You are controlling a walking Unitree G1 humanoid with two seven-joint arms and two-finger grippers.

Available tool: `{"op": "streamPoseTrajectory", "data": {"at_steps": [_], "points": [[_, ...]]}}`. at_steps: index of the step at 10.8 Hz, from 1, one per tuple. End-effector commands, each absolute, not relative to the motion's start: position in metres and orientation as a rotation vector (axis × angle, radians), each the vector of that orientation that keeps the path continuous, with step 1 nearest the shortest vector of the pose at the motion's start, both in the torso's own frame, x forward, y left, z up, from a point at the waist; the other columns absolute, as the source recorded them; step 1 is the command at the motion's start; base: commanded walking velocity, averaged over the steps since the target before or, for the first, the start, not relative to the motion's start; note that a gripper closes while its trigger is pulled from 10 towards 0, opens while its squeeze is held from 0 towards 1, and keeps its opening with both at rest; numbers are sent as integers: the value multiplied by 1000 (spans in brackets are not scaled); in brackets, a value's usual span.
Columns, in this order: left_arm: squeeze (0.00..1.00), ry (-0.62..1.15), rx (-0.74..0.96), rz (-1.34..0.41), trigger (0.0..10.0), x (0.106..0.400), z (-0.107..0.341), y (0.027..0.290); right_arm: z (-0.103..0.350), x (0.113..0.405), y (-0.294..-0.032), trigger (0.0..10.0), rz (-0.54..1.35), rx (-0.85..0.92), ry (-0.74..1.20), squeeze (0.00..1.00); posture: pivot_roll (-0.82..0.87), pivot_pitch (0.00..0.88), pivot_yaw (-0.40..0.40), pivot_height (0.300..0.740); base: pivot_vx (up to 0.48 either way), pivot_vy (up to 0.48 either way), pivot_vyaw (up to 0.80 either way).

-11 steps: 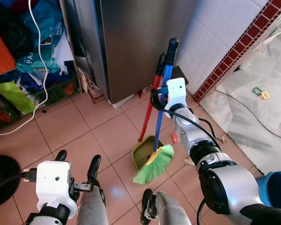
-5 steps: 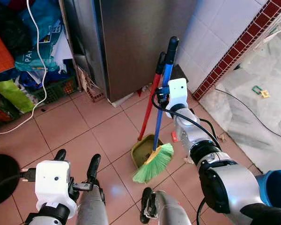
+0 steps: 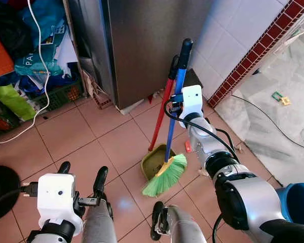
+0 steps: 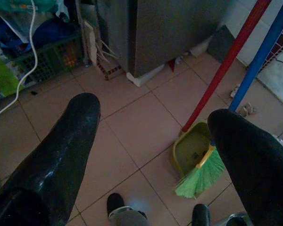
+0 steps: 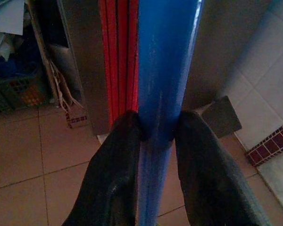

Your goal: Sweep floor

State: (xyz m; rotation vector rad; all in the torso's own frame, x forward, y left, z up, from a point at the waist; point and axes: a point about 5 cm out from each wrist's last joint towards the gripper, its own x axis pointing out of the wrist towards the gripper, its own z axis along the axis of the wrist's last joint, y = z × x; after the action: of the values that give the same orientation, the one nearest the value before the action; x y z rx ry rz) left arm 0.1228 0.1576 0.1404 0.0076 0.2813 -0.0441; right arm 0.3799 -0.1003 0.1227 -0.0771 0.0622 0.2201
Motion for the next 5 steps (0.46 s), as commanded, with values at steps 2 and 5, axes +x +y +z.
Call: {"op": "streamPoseTrajectory", "data": {"at_steps": [2, 5], "points": [[0, 291, 5, -45, 10000, 120, 142, 157, 114, 377, -107, 0, 200, -62, 93, 0, 246, 306, -119, 740, 0, 0, 0], [0, 277, 19, -43, 10000, 127, 141, 160, 118, 379, -113, 0, 193, -57, 81, 0, 243, 280, -119, 740, 0, 0, 0]]}}
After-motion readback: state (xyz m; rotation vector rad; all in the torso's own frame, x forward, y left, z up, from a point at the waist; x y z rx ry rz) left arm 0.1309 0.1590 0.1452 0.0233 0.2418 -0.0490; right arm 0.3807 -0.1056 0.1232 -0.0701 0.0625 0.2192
